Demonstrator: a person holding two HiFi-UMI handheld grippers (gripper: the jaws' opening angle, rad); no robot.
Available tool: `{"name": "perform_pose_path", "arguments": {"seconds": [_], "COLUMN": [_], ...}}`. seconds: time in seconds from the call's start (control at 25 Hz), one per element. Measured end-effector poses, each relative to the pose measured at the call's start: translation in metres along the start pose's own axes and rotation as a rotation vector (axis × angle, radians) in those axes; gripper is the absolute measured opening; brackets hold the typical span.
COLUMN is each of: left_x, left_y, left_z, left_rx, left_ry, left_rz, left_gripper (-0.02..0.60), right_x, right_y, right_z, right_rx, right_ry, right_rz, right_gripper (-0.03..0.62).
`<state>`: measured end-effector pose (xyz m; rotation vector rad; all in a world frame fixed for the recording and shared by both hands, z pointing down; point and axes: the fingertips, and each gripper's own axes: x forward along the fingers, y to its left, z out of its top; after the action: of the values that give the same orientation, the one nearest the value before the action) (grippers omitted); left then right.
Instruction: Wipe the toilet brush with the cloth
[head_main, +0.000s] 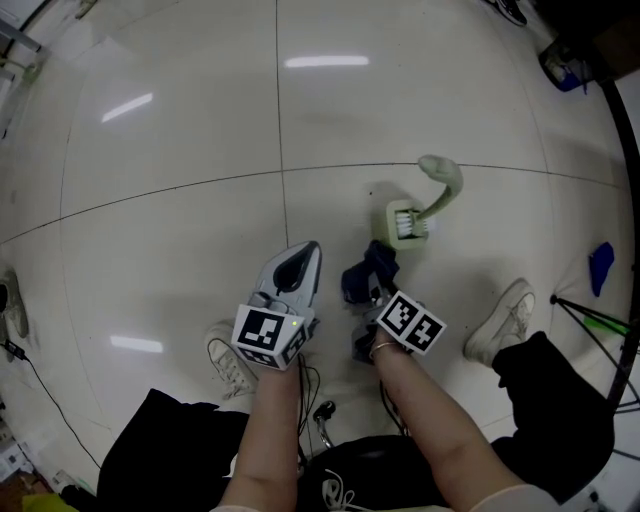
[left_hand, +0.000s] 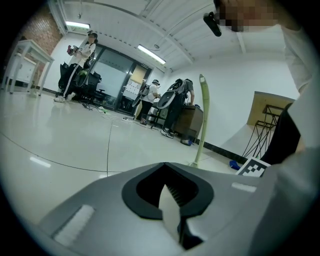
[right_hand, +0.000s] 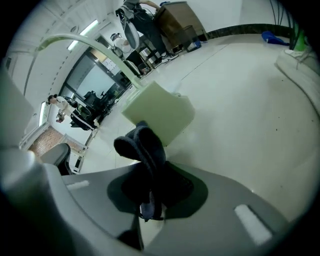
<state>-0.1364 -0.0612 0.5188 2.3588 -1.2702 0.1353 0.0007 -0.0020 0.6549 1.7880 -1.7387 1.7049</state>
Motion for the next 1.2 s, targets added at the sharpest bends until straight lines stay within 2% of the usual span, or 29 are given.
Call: {"name": "perform_pose_path", "arguments": {"seconds": [0.08, 0.16, 0.32, 0.44, 0.56, 0.96, 1.08, 1.2], "left_x": [0.001, 0.002, 0.005, 0.007, 0.010, 0.014, 0.015, 0.024], "left_y": [0.001, 0.002, -0.003, -0.007, -0.012, -0.020, -0.017, -0.020], "left_z": [0.003, 0.008, 0.015, 0.022, 0.023, 0.008, 0.012, 0.031], "left_rx": [0.002, 0.000, -0.001, 0.010, 0.013, 0.047, 0.036, 0.015], "left_ry": [-0.004, -0.014, -0.028, -0.036, -0.031, 0.024, 0.012, -0.043], "left_rz": [0.001, 0.004, 0.004, -0.002, -0.013, -0.034, -0.015, -0.003], "left_gripper": [0.006, 0.006, 0.006, 0.006, 0.006, 0.006, 0.006, 0.006], "right_x": [-0.006, -0.011, -0.030, -0.041, -0.039, -0.014, -0.015, -0.027], "right_y": [0.008, 0.038, 0.104, 0.127, 0.110, -0.006, -0.028, -0.045], "right_z": [-0.005, -0.005, 0.013, 0.038, 0.047, 0.013, 0.004, 0.010], "right_rx": [0.001, -0.041, -0.244, -0.387, -0.402, -0.210, -0.235, -0.264], "right_ry": [0.021, 0.040, 0.000, -0.073, -0.071, 0.058, 0.116, 0.134], "right_rz": [0.019, 0.088, 0.252, 0.302, 0.266, 0.034, -0.017, -0.047], "right_gripper": [0.071, 0.071, 0.071, 0.071, 0.070, 0.071, 0.071, 0.071]}}
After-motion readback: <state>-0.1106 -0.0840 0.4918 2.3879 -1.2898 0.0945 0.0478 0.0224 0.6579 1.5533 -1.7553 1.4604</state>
